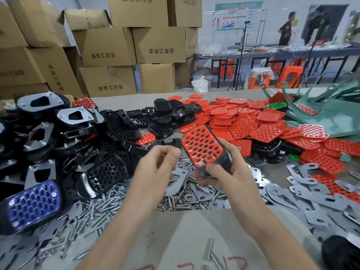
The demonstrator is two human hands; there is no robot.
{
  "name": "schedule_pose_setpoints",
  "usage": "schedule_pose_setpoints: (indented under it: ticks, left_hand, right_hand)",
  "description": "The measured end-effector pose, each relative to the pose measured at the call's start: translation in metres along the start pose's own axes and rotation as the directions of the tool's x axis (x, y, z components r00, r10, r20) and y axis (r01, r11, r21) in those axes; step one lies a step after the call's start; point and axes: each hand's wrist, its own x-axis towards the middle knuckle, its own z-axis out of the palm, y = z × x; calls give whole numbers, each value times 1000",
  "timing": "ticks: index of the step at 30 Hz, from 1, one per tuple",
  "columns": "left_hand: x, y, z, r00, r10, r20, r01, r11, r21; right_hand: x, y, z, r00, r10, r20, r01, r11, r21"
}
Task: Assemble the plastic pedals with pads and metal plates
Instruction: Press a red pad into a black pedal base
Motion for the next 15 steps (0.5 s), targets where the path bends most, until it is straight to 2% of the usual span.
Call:
schedule_pose_setpoints:
  ticks: [1,2,3,5,6,8,12,15]
  left_hand:
    - [5,-4,-8,998,38,-41,-31,988,149]
    - [11,-9,-17,996,69,-49,-47,934,354]
    - [18,-14,-25,997,75,-13,-54,822,567]
    - [31,-22,-31,990,22,136,-130,477,869]
    - [35,-24,-30,977,-27,214,-194,322,927]
    - [39,-24,-29,955,-73,288,-276,142,951]
    - [44,-23,-28,943,-48,328,-329,-6,944]
    - [47,-27,-30,936,-16,353,-353,-21,935]
  right_hand:
    - [2,1,-2,999,18,-36,-17,1000,15]
    - [3,2,-4,997,34,-68,-33,999,19]
    - [5,4,-5,995,47,-93,-46,999,17]
    - [8,8,-7,990,63,-126,-63,998,5]
    - [9,10,-8,988,69,-137,-70,998,-5]
    - [10,12,-10,985,75,-154,-78,997,-17]
    - [9,13,-14,980,89,-178,-94,995,-22]
    - [9,14,-15,980,100,-172,-107,994,-35]
